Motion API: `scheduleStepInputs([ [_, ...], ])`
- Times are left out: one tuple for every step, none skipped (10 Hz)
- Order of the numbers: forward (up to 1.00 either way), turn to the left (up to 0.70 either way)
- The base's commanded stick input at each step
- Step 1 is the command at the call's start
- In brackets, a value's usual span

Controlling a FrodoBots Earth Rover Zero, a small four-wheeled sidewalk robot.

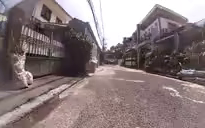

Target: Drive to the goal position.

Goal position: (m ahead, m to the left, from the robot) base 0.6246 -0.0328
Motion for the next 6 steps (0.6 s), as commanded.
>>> scheduleStepInputs([
  [1.00, 0.00],
  [1.00, 0.00],
  [1.00, -0.06],
  [1.00, -0.21],
  [1.00, -0.25],
  [1.00, 0.00],
])
